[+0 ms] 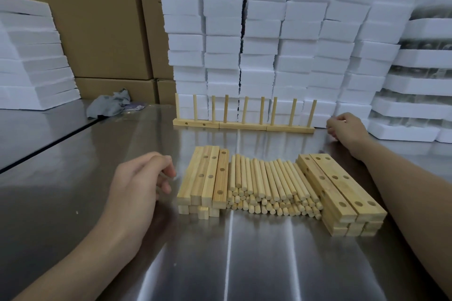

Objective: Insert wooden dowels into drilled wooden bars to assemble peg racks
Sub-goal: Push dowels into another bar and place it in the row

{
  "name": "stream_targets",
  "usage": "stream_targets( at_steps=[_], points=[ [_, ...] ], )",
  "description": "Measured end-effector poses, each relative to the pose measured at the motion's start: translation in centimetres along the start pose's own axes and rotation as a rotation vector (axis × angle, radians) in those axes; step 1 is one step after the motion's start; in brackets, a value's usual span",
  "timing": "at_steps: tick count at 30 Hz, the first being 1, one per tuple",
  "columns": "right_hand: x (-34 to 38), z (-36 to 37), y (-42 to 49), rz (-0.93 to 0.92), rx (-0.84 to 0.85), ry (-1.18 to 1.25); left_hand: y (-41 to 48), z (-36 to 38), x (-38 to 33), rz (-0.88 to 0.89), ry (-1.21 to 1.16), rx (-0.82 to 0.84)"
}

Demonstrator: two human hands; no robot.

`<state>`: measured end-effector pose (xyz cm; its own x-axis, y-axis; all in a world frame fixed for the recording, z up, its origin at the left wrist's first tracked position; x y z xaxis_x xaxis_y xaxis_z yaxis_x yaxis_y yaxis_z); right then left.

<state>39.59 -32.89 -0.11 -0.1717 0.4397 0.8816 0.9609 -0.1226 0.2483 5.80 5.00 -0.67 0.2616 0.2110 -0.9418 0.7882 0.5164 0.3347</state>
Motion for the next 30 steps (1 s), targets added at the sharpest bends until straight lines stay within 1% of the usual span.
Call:
stream_targets(
  at_steps=[3, 6, 8, 11, 14, 16, 19, 21, 25, 30],
  points=[
    [0.0, -1.4, -1.9, 0.051, -0.027, 0.082, -0.2, 0.2, -0.4, -0.022, 0.024, -0.009],
    [0.2, -3.1, -5.3, 0.106, 0.015, 0.146, -0.7, 0.4, -0.8, -0.037, 0.035, 0.011],
    [0.1, -4.3, -8.1, 0.127, -0.011, 0.129, -1.0, 0.5, -1.0, -0.033, 0.042, 0.020],
    [0.3, -5.9, -12.4, 0.122, -0.075, 0.056, -1.4, 0.7, -1.4, 0.011, 0.120, 0.053],
    [0.5, -7.3, -16.0, 0.164, -0.098, 0.073, -2.2, 1.3, -2.2, 0.126, 0.282, 0.136],
    [0.1, -8.0, -18.0, 0.157, -0.148, 0.086, -3.0, 1.8, -2.6, 0.279, 0.461, 0.208],
    [-0.5, -8.8, -20.2, 0.082, -0.274, 0.050, -4.3, 2.5, -3.1, 0.525, 0.731, 0.313],
    [-0.4, -8.9, -20.7, 0.076, -0.298, 0.078, -4.7, 3.0, -3.1, 0.620, 0.848, 0.353],
    [0.0, -8.7, -20.7, 0.077, -0.255, 0.076, -4.7, 3.6, -3.3, 0.695, 1.025, 0.336],
    [0.4, -8.4, -20.7, 0.049, -0.209, 0.029, -4.6, 3.8, -3.3, 0.722, 1.045, 0.303]
  ],
)
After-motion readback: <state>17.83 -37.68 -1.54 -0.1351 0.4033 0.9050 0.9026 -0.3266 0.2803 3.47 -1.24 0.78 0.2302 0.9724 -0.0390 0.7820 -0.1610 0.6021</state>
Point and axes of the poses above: each hand's wrist, its own y-axis towards the middle knuckle, its own z-axis out of the palm, x = y × z, the point moved 3 cm from there along y, towards the middle knuckle
